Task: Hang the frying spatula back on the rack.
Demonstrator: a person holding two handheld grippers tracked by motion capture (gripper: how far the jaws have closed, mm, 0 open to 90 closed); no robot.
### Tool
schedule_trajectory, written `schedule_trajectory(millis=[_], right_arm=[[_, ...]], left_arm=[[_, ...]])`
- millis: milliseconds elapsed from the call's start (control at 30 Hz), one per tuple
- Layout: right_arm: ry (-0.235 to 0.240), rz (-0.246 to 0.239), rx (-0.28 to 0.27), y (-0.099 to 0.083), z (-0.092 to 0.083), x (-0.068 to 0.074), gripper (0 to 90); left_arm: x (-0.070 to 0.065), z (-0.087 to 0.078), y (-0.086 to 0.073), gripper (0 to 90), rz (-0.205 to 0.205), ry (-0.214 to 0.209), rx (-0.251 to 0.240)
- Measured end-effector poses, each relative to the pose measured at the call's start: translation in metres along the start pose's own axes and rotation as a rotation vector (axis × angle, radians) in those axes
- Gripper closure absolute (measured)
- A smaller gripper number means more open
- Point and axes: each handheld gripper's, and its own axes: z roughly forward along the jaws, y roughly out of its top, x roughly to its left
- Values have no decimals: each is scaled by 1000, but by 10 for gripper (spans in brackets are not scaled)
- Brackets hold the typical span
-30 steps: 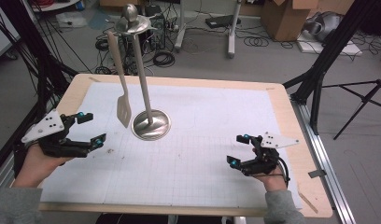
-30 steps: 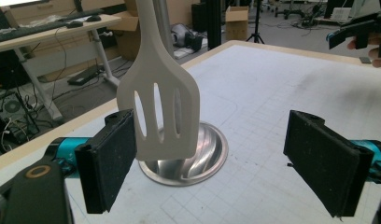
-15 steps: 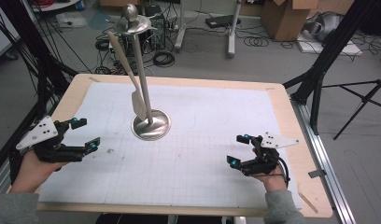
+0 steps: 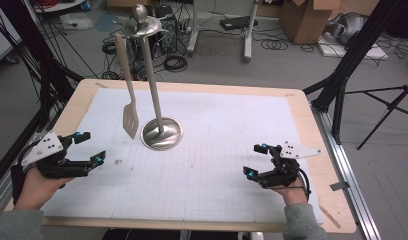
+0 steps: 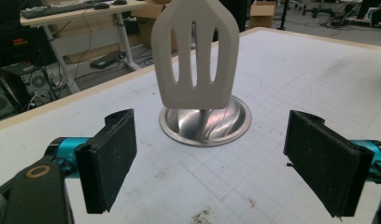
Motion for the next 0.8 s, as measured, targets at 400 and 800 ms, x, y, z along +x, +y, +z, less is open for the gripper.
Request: schedule_trajectory(millis=[400, 800], right_arm=[[-8, 5, -6, 0, -1, -1, 69], [-44, 12, -20, 0, -3, -4, 69]], left_arm=[[3, -9, -22, 173, -21, 29, 14], [7, -19, -25, 164, -67, 50, -28]])
